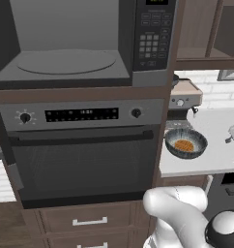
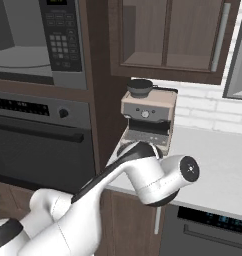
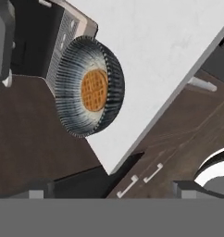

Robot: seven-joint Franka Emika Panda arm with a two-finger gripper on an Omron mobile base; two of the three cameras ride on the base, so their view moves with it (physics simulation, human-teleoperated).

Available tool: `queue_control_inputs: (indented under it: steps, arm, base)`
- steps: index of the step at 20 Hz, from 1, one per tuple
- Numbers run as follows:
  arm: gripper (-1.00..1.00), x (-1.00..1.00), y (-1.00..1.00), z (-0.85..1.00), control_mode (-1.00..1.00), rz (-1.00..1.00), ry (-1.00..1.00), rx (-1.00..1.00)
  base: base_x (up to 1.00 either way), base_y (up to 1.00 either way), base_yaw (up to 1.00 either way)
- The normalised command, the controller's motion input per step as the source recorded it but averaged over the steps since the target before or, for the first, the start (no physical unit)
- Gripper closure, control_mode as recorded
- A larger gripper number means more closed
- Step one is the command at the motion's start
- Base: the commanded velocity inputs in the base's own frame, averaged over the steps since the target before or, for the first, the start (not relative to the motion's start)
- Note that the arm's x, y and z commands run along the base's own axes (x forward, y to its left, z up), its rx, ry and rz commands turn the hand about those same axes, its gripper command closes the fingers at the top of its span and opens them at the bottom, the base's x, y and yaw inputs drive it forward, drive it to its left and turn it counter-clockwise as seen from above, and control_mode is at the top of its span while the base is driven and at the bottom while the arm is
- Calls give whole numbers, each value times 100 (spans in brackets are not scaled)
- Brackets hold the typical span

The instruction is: Open the microwave, place the bowl with waffle inside the microwave, then close the microwave door and turn it on.

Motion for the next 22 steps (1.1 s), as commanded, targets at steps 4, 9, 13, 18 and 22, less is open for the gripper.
queue_control_inputs:
  steps: [4,9,13,18,22]
  arm:
    - [-100,39,3,-28,-100,15,-2,1]
    - [-100,46,15,-6,-100,18,-2,0]
    - [-100,25,5,-2,-100,6,0,0]
    - [-100,20,2,-4,-100,0,0,-1]
    - [-100,23,20,-19,-100,-3,0,-10]
  base:
    - [0,0,0]
    - [0,0,0]
    - [0,0,0]
    - [0,0,0]
    - [0,0,0]
